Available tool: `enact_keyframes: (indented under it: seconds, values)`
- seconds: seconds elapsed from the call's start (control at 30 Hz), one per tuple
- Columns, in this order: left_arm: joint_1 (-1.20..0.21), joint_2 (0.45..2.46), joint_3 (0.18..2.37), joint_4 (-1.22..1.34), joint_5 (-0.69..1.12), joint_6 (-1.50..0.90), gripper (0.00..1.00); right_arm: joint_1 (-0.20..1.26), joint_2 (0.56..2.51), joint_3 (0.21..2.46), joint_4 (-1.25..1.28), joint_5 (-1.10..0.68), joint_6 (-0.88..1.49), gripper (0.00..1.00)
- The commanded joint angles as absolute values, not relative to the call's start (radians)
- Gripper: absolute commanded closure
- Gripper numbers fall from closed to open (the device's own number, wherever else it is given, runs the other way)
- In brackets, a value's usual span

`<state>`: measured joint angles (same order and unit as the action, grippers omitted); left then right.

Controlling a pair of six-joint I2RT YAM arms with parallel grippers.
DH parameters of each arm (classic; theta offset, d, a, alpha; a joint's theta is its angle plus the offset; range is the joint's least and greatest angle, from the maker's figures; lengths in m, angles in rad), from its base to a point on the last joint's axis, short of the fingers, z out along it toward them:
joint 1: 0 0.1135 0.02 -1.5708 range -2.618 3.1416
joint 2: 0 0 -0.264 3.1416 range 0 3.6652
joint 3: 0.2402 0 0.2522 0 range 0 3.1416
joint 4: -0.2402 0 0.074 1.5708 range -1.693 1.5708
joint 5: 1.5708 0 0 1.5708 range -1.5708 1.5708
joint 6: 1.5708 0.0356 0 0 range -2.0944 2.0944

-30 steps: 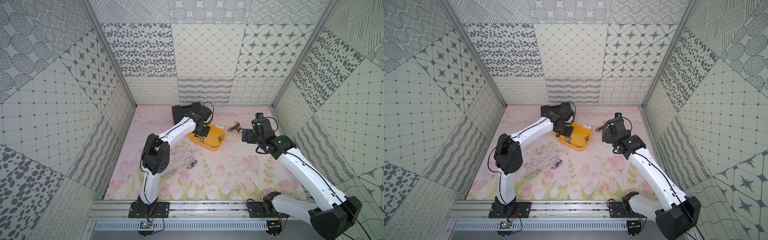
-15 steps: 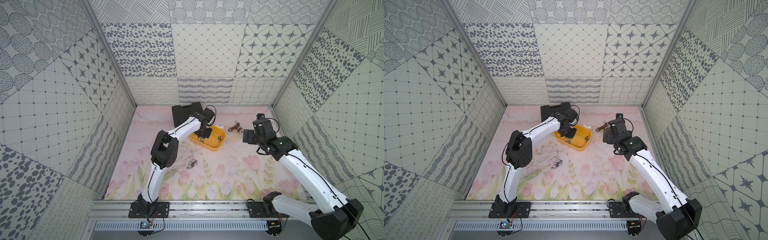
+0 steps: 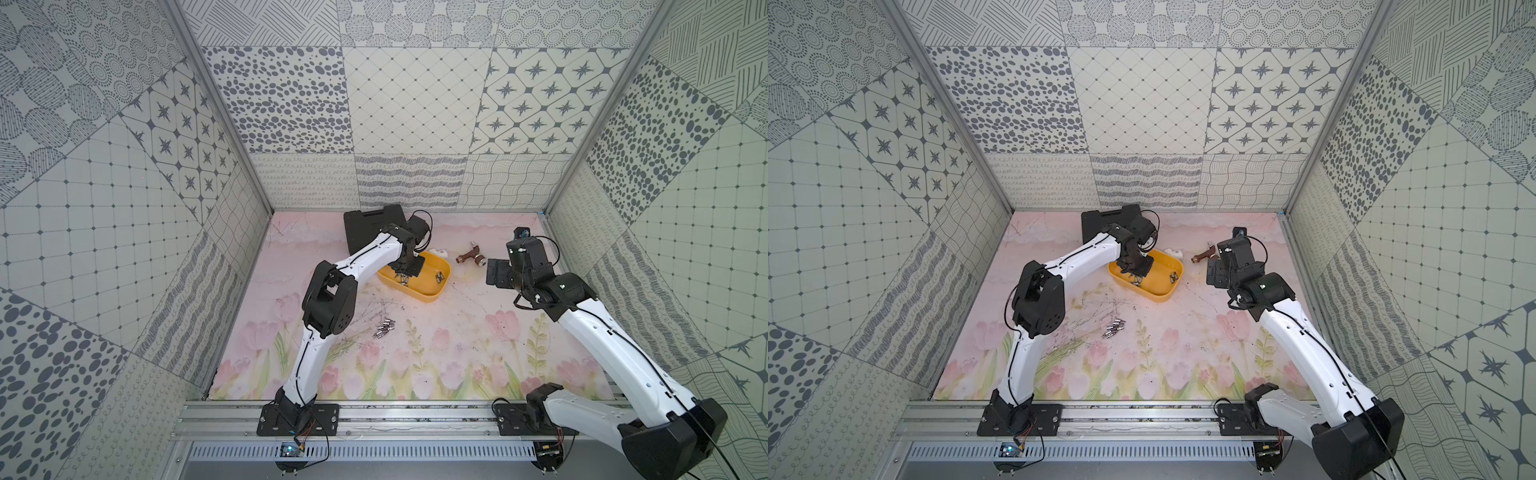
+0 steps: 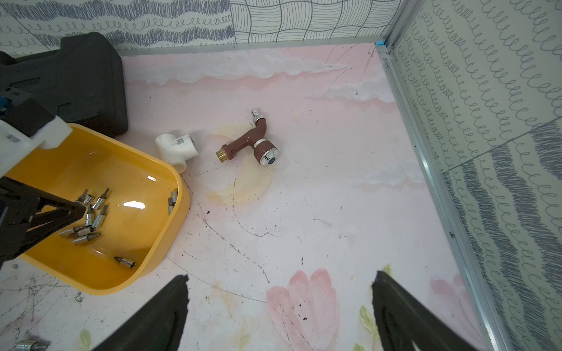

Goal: Put the bit on the desktop into the storage box
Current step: Place the screwdriver bit in the storage box.

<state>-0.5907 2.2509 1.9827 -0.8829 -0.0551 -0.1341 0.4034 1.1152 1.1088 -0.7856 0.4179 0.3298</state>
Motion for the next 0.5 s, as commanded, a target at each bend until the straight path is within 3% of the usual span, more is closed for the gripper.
enact_keyframes:
  seconds: [0.0, 0.2, 0.47]
  values:
    - [-0.587, 2.243, 1.995, -0.93, -0.043, -0.121, 0.7, 0.399, 1.093, 1.104, -0.756, 0.413, 0.327, 0.03]
    - [-0.586, 2.195, 1.975, -0.949, -0.048, -0.121, 0.55, 0.399, 1.092, 1.103, -0.756, 0.411, 0.329, 0.04]
    - [-0.592, 2.017, 1.802, -0.92, -0.055, -0.138, 0.51, 0.396, 1.092, 1.1, -0.756, 0.41, 0.329, 0.03]
